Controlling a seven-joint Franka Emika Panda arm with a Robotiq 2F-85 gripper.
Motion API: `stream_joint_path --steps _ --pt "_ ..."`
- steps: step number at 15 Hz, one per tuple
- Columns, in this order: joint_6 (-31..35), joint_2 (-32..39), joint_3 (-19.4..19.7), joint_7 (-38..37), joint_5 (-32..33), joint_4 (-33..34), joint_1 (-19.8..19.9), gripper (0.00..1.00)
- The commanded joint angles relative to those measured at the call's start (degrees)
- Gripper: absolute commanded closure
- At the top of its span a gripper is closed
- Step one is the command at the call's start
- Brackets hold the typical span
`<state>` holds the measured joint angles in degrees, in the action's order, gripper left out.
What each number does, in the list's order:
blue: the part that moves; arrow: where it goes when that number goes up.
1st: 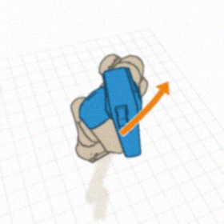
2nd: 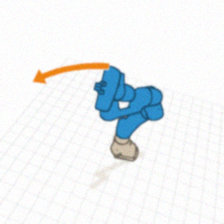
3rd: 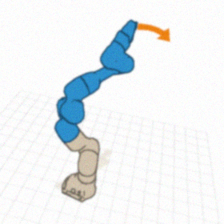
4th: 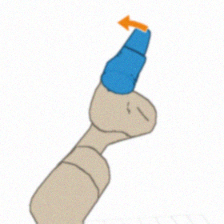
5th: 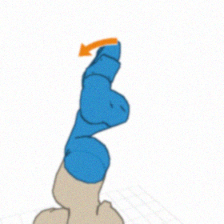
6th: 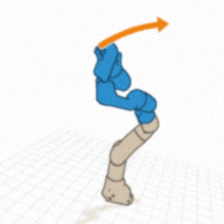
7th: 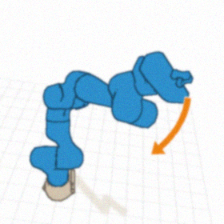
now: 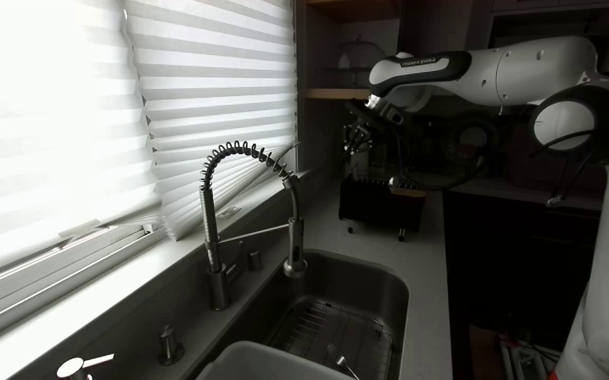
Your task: Swap the position of the fork and spoon
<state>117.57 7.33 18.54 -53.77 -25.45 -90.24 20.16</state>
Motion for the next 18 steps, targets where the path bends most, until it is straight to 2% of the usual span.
stream_joint_path --steps 1,5,10,11,18 --pt "0.2 1.5 0.0 2.6 -3.1 0.1 1.0 0.68" --pt "0.2 0.7 0.2 2.8 -3.4 -0.3 1.3 0.4" --pt "-0.3 -0.8 1.5 1.4 0.3 -0.6 1.5 0.02" --pt "-1.5 -1.2 1.9 2.2 2.0 -0.5 1.7 0.0" --pt "-5.9 -3.2 3.6 6.4 15.0 -0.5 1.9 0.0"
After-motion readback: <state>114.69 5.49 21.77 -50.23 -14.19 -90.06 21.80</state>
